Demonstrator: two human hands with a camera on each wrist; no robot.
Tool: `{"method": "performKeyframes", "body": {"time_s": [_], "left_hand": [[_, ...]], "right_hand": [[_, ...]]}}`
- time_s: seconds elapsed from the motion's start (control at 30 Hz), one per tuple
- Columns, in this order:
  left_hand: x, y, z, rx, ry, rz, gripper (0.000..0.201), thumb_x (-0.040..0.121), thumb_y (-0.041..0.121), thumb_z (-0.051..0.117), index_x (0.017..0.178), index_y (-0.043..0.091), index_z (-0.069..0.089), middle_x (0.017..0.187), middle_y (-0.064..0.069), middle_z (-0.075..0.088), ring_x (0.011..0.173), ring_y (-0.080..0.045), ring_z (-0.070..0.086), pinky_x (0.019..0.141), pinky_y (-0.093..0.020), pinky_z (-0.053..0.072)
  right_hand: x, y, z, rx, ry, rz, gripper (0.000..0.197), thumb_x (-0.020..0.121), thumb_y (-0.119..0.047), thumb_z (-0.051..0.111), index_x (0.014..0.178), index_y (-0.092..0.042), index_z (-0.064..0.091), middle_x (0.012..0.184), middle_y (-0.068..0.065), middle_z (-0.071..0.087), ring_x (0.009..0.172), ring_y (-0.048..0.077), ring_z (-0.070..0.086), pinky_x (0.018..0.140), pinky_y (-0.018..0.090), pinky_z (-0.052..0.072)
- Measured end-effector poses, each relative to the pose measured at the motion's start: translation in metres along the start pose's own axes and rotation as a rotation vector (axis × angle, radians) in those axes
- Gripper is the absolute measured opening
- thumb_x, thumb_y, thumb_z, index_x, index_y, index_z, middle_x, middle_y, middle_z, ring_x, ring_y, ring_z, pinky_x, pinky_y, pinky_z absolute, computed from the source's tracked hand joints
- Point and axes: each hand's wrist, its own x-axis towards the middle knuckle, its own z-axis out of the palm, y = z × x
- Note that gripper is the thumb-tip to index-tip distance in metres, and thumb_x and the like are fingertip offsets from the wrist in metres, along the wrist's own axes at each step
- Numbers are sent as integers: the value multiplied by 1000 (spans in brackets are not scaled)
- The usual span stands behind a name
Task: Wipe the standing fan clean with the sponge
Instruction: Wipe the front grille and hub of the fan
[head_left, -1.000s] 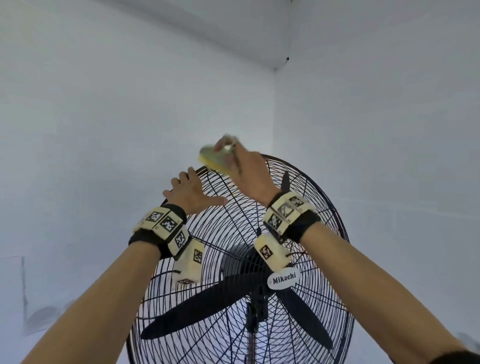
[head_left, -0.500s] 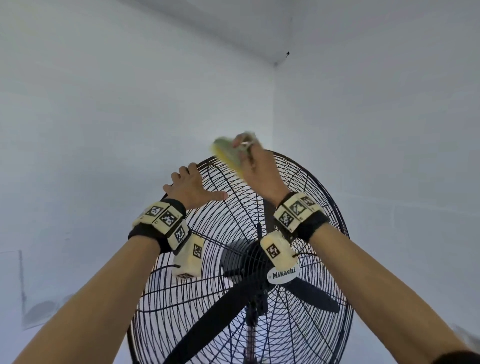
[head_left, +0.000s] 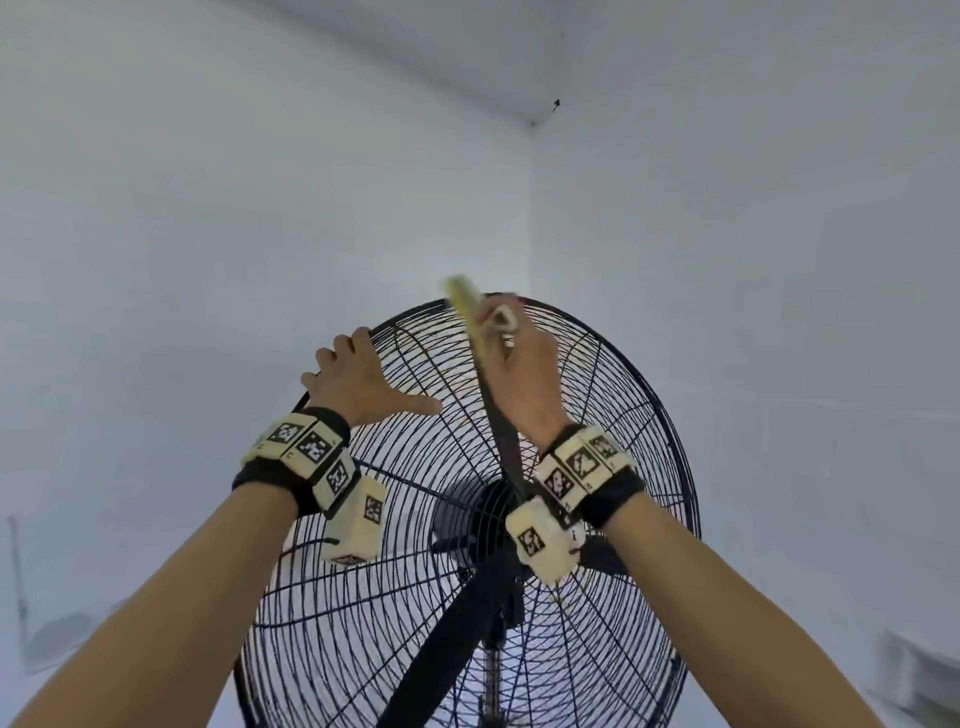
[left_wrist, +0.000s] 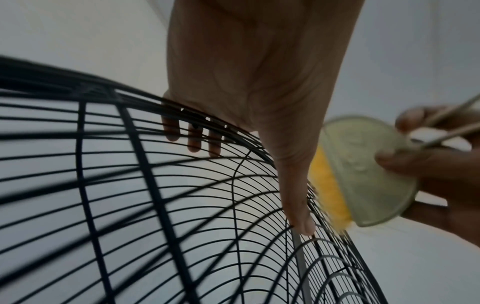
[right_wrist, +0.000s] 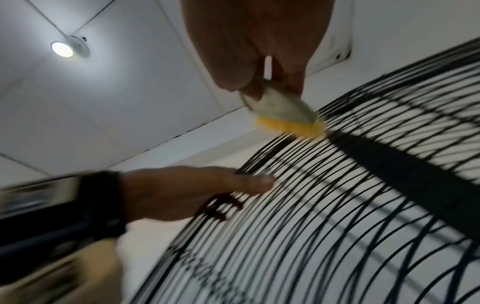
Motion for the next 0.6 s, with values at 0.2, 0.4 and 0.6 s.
{"method": "performKeyframes", "body": {"time_s": [0.2, 0.4, 0.6], "left_hand": [[2, 2, 0, 11, -10, -17, 145, 54, 86, 78, 158, 10, 12, 160, -16, 26, 145, -39, 28, 112, -60, 31], [1, -1, 0, -18, -5, -15, 143, 53, 85, 79, 157, 9, 16, 158, -16, 28, 144, -39, 30, 111, -60, 32], [-3, 2, -2, -15, -11, -5, 144, 55, 83, 80, 159, 10, 11, 160, -15, 25, 146, -39, 27, 113, -60, 30]], "right_hand": [[16, 6, 10, -189, -25, -7, 17, 104, -4, 49, 111, -15, 60, 69, -3, 59, 53, 10, 49, 49, 23, 35], [8, -14, 9, 7, -104, -62, 10, 107, -13, 52, 108, -17, 61, 83, -4, 69, 53, 8, 60, 44, 17, 43], [22, 14, 5, -192, 169, 134, 19, 102, -4, 52, 104, -17, 65, 92, -2, 67, 69, 10, 57, 58, 26, 43]]}}
